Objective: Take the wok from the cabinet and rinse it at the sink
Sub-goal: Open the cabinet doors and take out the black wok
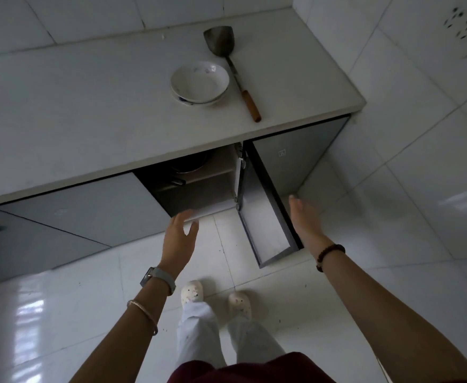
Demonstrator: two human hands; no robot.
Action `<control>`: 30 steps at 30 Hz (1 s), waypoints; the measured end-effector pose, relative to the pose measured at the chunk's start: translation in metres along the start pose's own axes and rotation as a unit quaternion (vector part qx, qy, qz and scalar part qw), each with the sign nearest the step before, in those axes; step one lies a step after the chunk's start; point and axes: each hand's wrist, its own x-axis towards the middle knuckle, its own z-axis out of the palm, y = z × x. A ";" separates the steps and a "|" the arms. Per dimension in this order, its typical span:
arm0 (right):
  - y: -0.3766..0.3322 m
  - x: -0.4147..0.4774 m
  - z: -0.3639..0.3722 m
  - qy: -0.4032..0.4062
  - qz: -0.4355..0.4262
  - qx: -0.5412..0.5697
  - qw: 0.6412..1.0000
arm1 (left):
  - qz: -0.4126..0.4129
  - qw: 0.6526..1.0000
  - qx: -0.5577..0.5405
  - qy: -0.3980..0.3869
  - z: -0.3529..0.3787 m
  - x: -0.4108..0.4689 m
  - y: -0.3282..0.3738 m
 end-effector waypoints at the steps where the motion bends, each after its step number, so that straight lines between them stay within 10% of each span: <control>1: -0.012 -0.005 0.005 0.014 -0.075 -0.002 0.997 | -0.039 0.998 -0.057 0.001 -0.008 0.004 -0.001; 10: -0.126 -0.034 0.074 0.066 -0.417 -0.134 0.896 | -0.219 0.827 -0.518 0.000 -0.089 0.064 -0.038; 30: -0.231 -0.016 0.208 0.062 -0.491 -0.154 0.855 | -0.319 0.551 -0.764 0.099 -0.154 0.204 -0.118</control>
